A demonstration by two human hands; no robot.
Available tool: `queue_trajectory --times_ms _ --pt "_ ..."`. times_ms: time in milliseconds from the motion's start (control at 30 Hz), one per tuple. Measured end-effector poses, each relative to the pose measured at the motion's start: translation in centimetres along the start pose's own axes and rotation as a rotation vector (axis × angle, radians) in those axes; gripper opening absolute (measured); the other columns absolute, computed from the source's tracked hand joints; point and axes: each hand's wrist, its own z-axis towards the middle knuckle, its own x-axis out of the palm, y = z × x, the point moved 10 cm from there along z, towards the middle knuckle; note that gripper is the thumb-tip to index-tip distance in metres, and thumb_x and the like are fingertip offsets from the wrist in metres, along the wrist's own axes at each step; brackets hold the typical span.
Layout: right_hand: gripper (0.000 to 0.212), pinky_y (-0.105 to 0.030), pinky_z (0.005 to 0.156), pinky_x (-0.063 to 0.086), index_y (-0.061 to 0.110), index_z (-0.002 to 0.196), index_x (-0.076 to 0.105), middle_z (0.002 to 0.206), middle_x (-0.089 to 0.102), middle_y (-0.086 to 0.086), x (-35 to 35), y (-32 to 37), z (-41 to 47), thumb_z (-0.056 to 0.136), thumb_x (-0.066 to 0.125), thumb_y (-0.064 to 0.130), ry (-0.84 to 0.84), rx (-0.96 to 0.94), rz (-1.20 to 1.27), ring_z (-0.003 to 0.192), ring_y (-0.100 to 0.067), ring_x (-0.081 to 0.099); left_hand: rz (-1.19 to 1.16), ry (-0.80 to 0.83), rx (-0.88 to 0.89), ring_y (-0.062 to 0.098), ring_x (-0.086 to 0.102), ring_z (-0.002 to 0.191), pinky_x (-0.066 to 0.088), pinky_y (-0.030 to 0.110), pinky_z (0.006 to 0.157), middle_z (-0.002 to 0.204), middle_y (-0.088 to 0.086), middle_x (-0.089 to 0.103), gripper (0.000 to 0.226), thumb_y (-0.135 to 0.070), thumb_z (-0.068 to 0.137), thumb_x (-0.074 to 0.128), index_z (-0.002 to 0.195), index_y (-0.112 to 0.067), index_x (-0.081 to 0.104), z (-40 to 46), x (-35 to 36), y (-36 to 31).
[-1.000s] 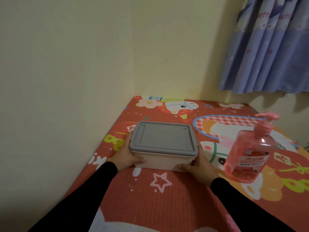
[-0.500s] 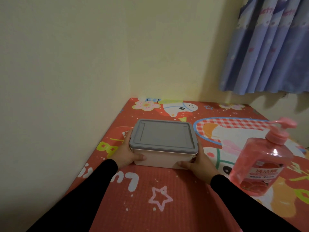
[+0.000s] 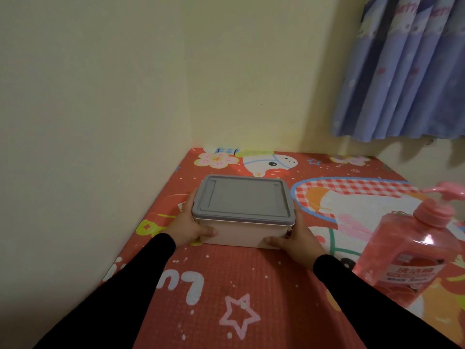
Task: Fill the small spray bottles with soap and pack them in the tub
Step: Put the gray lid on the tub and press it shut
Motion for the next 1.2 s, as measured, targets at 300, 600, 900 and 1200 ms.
queue_trajectory --times_ms 300,600,900,1200 --pt "0.112 -0.022 0.092 0.043 0.043 0.148 0.005 0.115 0.046 0.037 0.1 0.1 0.4 0.071 0.084 0.023 0.010 0.003 -0.001 0.112 -0.005 0.051 0.006 0.018 -0.016 0.011 0.054 0.123 0.047 0.036 0.102 0.135 -0.012 0.055 0.134 -0.023 0.044 0.091 0.151 -0.040 0.013 0.4 -0.1 0.1" --pt "0.112 -0.033 0.095 0.049 0.042 0.149 -0.003 0.128 0.056 0.017 0.2 0.4 -1.1 0.073 0.081 0.037 0.034 0.023 -0.104 0.111 -0.013 0.059 0.092 -0.058 -0.090 0.013 0.058 0.112 0.051 0.031 0.091 0.121 -0.011 0.061 0.098 -0.008 0.062 0.088 0.139 -0.032 0.032 -1.1 -0.1 -0.1" --pt "0.088 -0.034 0.100 0.044 0.024 0.150 0.015 0.147 0.044 -0.009 -0.9 0.7 -5.2 0.083 0.067 0.049 0.051 0.115 -0.295 0.129 -0.024 0.050 0.401 -0.122 -0.140 0.015 0.057 0.103 0.045 0.029 0.084 0.130 -0.005 0.056 0.070 -0.032 0.081 0.070 0.142 -0.028 0.037 -5.7 -0.1 -1.1" --pt "0.082 -0.036 0.109 0.039 0.024 0.152 0.021 0.154 0.035 -0.001 -3.0 1.4 -11.2 0.086 0.058 0.057 0.055 0.098 -0.451 0.135 -0.018 0.042 0.696 -0.051 -0.126 0.023 0.049 0.128 0.038 0.028 0.099 0.142 0.003 0.050 0.068 -0.054 0.084 0.055 0.144 -0.025 0.041 -11.3 3.1 -1.3"
